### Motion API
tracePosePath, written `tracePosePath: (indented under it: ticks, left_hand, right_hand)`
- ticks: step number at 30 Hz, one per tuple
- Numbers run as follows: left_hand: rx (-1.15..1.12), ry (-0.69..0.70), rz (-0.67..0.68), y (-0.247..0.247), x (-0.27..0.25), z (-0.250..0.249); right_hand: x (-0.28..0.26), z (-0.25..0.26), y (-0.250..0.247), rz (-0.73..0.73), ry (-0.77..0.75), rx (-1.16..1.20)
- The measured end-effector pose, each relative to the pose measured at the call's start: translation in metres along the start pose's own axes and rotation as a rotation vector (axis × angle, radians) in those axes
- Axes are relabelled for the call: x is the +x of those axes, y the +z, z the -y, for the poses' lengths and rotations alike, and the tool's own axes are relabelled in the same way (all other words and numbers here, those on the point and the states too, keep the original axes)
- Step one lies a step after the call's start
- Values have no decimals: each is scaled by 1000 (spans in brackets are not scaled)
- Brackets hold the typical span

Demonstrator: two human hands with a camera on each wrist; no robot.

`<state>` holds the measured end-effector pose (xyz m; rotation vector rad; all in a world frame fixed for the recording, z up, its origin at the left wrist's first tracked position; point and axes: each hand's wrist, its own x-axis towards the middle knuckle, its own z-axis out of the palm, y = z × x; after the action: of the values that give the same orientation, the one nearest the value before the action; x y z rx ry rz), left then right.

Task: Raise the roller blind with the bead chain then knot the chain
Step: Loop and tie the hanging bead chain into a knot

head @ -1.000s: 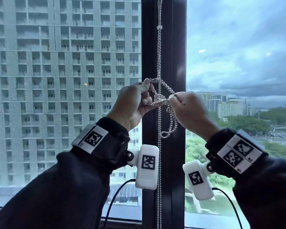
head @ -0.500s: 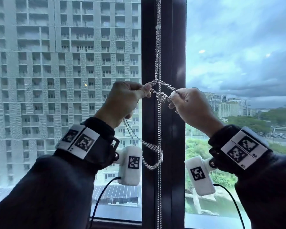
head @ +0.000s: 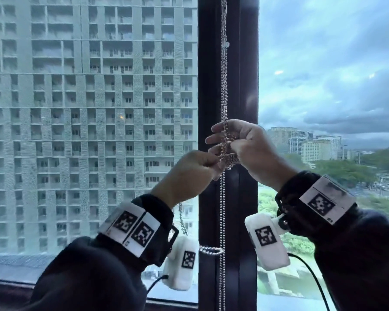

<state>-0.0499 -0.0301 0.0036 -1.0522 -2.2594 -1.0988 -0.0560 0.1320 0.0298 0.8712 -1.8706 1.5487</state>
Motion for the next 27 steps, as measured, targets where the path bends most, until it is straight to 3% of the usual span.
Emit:
tracePosePath:
  ticks: [6,15,23,27]
  left_hand:
    - [-96,-42,36,-3,-5,-8]
    - [-230,-128,201,3,-19,-8]
    - [-241,-114,266,10,-23,-4]
    - [-113,-108,291,15,-25,1]
  right_hand:
    - [-1,-6,-1,97,97,238]
    - [-14,-4,5,199,223,364]
    - [-17,-14,17,81,144,320]
    - [-30,-31,26,-5,94,295]
